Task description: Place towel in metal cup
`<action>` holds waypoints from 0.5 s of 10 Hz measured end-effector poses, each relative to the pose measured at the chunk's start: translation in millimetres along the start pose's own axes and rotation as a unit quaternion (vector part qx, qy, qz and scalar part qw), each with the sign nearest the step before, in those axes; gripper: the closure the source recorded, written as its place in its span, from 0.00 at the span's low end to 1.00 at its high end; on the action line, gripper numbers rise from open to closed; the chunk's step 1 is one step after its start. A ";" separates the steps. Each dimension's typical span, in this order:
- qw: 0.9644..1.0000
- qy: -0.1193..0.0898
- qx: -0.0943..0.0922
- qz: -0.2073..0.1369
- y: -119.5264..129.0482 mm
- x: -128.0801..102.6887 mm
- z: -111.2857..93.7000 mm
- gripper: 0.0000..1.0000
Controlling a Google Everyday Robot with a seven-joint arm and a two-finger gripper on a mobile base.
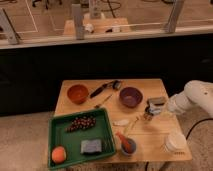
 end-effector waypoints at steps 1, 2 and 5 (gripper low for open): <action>1.000 -0.020 0.002 0.006 -9.9 1.8 -10.0 1.00; 1.000 -0.027 0.001 0.007 -13.7 0.2 -15.7 1.00; 1.000 -0.020 -0.012 -0.014 -1.3 -16.4 -0.4 1.00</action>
